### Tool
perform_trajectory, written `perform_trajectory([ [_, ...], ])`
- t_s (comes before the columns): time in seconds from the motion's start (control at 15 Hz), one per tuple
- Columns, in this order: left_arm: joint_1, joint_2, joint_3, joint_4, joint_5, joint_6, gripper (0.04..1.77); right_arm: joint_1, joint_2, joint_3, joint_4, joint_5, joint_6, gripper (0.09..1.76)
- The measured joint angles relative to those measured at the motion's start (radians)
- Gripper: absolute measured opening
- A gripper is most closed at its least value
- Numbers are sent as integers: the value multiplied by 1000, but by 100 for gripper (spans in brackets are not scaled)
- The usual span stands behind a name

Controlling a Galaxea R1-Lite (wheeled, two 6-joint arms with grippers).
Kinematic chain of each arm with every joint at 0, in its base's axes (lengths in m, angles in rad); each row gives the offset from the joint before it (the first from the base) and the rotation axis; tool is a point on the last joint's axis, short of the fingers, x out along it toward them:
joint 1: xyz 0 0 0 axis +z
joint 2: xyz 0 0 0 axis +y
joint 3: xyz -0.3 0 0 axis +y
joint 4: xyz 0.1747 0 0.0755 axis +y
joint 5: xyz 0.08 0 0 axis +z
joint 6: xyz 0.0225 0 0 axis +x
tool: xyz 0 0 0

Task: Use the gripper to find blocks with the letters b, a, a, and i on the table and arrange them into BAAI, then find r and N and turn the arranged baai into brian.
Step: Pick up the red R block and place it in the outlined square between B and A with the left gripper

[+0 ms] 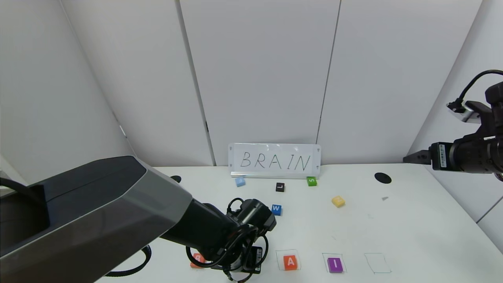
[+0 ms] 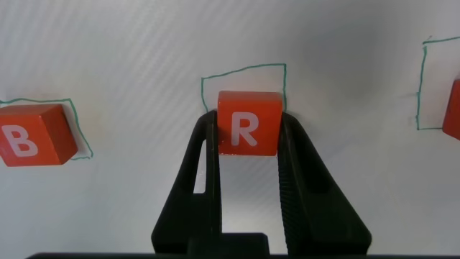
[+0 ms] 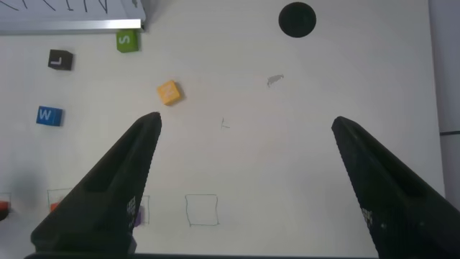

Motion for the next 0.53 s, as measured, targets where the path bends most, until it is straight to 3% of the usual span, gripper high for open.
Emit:
perform_trajectory([
  [0.07, 0, 0, 1, 0, 0, 0, 51, 0, 0, 0, 1, 0, 0, 171],
  [0.27, 0, 0, 3, 0, 0, 0, 88, 0, 0, 0, 0, 0, 0, 171],
  [0.53, 0, 0, 2, 0, 1, 0, 121, 0, -1, 0, 0, 0, 0, 171],
])
